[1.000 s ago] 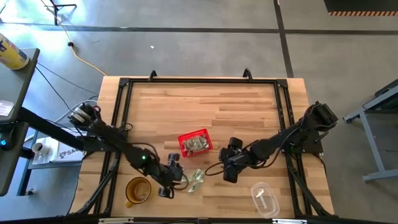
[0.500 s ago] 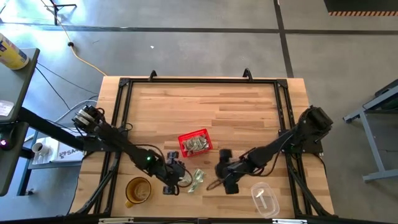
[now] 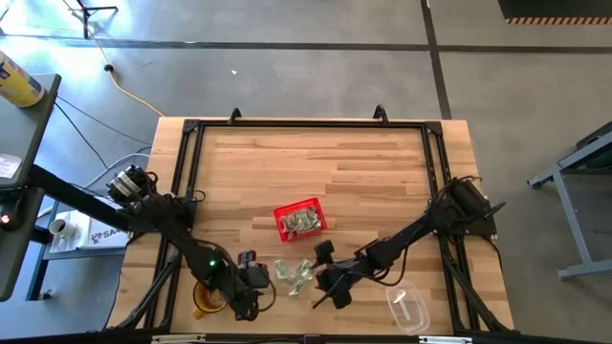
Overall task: Pick and place Stevia / Truvia into bins
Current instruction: Put the stevia packet into the orange basket
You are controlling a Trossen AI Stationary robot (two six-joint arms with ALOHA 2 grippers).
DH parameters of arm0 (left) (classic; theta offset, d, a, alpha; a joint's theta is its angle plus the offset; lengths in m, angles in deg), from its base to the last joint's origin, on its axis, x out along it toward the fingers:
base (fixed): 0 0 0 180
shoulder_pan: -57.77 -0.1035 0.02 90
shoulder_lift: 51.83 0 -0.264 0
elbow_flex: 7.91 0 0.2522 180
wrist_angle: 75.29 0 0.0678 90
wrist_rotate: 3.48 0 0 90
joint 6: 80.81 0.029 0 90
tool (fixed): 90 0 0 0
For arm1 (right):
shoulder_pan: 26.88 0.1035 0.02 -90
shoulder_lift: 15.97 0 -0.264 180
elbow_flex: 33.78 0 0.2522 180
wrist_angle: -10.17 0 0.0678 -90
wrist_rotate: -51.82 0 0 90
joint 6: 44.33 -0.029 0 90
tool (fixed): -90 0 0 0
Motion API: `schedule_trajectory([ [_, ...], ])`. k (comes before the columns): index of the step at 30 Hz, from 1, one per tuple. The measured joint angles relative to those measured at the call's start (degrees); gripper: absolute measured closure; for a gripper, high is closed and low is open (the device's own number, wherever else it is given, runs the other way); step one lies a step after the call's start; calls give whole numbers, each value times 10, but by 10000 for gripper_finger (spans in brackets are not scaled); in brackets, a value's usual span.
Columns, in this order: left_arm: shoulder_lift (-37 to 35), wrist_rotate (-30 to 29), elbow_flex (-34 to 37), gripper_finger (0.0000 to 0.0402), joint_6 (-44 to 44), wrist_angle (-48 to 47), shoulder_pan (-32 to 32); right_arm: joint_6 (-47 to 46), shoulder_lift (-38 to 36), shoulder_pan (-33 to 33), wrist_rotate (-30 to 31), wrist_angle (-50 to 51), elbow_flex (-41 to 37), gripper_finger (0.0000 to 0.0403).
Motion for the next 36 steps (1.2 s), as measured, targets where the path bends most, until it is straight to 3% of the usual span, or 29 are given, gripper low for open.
schedule_trajectory([
  [7, 0, -1, 0, 245, -15, -28, 12, 3, 35, 0, 8, -27, 0, 168],
  [14, 0, 2, 0, 245, -15, -37, 11, 3, 36, -1, 109, -39, 0, 183],
  [18, 0, 3, 0, 245, -14, -49, 11, 0, 36, -7, 67, -34, 0, 195],
  [30, 0, 1, 0, 245, -14, -55, 11, -31, 36, -19, 68, -24, 0, 251],
  [36, 0, 1, 0, 245, -15, -55, 11, -67, 36, -37, 31, -24, 0, 269],
])
